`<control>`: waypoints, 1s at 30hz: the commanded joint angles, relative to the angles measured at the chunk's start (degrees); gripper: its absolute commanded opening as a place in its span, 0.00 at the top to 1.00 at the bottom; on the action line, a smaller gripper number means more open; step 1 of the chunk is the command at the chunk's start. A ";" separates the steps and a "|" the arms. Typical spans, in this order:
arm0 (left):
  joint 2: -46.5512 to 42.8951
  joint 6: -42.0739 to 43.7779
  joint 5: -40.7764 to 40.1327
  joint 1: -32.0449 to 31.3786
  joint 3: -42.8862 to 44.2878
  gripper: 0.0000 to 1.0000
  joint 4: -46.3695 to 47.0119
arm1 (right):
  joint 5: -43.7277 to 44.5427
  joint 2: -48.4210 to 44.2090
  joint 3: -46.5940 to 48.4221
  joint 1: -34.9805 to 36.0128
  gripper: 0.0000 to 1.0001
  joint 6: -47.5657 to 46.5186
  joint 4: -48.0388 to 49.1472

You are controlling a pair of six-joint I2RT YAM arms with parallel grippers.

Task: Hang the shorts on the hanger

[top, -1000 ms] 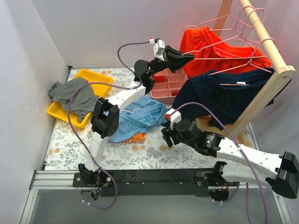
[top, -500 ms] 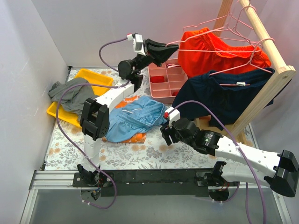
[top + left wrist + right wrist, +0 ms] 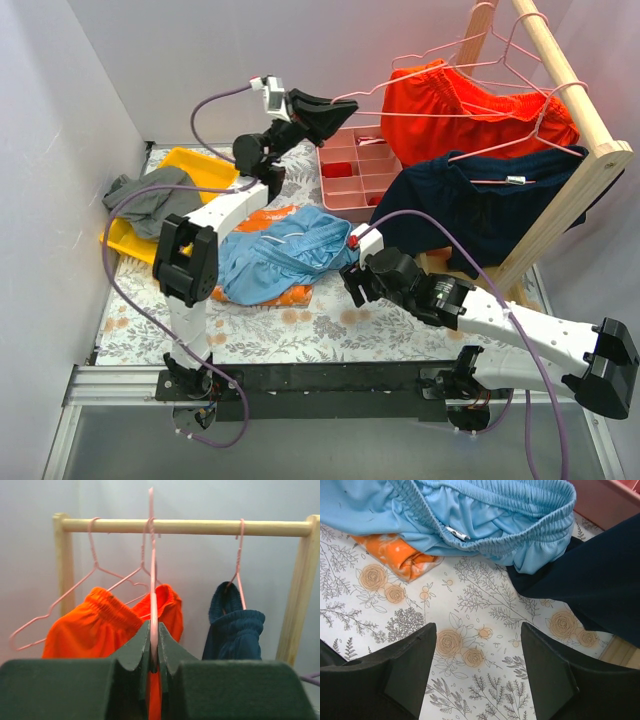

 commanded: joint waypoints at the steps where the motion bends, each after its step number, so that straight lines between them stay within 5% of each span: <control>1: -14.24 2.58 -1.93 4.21 -8.48 1.00 0.61 | 0.43 -0.31 4.48 0.20 0.22 -1.93 0.09; 10: -38.03 8.99 -6.68 8.78 -28.70 1.00 -9.92 | -2.56 -0.49 9.31 0.20 0.20 -2.29 -0.44; 19: -68.20 17.87 -17.22 9.49 -46.10 1.00 -39.27 | -7.65 3.11 18.62 0.29 0.20 -0.53 -2.46; 26: -89.30 17.35 -24.87 9.67 -52.88 1.00 -60.70 | -11.79 9.35 33.11 0.29 0.21 0.70 -3.78; 30: -98.09 14.90 -26.81 9.75 -55.87 1.00 -68.55 | -9.69 17.41 48.98 0.20 0.21 1.23 -4.57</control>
